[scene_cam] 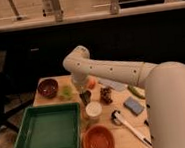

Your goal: Place fork in metal cup

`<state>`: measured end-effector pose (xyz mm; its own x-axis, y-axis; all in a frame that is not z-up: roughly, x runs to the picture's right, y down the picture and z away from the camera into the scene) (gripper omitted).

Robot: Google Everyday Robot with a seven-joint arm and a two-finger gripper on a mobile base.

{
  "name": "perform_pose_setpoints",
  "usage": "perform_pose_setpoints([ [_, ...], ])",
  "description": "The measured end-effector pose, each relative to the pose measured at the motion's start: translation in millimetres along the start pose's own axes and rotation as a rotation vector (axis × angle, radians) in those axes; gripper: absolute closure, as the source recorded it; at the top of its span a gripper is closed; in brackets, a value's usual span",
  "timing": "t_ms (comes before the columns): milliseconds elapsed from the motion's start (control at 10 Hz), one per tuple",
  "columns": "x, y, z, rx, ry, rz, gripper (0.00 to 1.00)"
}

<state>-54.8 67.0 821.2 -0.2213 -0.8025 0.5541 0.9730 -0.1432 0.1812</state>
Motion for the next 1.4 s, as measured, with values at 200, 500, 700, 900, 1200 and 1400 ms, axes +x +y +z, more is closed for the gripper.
perform_pose_setpoints([
  [200, -2, 6, 4, 0.004, 0.000, 0.017, 1.00],
  [500, -7, 10, 9, 0.014, -0.002, 0.036, 1.00],
  [700, -11, 9, 11, 0.021, -0.002, 0.041, 1.00],
  [900, -15, 8, 12, 0.027, -0.004, 0.046, 1.00],
  [1200, -20, 3, 13, 0.036, -0.004, 0.044, 1.00],
  [1400, -25, 1, 11, 0.040, -0.005, 0.045, 1.00],
])
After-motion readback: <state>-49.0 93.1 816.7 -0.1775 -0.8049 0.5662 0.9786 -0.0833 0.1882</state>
